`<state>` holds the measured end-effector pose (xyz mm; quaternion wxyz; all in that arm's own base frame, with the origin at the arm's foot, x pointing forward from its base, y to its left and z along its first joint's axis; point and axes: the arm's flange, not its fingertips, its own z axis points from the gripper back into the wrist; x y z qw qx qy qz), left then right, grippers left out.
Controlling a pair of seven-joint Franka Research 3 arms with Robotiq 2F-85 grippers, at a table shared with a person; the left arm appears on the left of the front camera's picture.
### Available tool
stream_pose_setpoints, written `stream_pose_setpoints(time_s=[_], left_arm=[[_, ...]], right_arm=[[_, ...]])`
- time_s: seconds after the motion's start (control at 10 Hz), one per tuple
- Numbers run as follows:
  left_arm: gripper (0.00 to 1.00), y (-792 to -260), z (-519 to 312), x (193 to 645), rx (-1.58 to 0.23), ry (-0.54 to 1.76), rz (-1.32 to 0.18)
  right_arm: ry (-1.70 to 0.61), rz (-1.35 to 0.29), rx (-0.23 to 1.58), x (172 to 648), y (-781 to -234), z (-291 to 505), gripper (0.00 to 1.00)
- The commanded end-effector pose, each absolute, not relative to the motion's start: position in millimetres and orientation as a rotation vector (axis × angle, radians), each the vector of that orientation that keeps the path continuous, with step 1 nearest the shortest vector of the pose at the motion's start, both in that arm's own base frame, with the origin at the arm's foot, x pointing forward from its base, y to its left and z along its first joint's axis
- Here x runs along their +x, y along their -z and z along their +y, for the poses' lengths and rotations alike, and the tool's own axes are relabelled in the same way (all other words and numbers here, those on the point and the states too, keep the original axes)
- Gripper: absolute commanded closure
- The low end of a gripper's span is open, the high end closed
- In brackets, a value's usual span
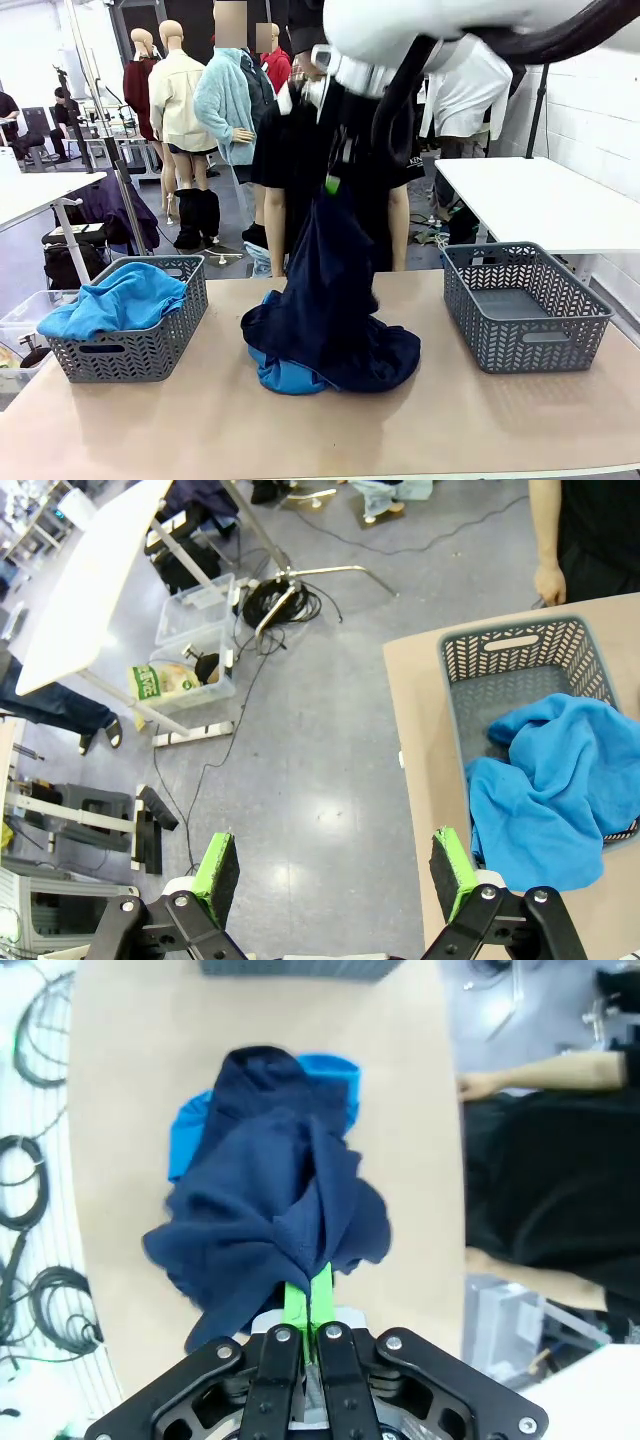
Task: Sort the tops and bottoms.
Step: Lift clothes from the center of the table with your right hand.
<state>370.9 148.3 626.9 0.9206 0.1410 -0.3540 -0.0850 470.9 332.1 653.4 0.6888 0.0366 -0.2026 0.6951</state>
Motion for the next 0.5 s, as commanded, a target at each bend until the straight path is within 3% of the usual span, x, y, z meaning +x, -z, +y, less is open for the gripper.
stream_pose_setpoints(time_s=[0.0,0.2,0.4], left_arm=[[0.00,-627,147,371,0.293,0.162,-0.726],[0.00,-627,147,371,0.293,0.162,-0.726],[0.00,-627,147,371,0.293,0.162,-0.726]], right_arm=[[-1.516,-0.496,0.055,453,-686,327,1.00],[-1.475,-0.554,0.065,437,-741,322,1.00],[-1.446,-0.592,0.037,424,-761,321,1.00]])
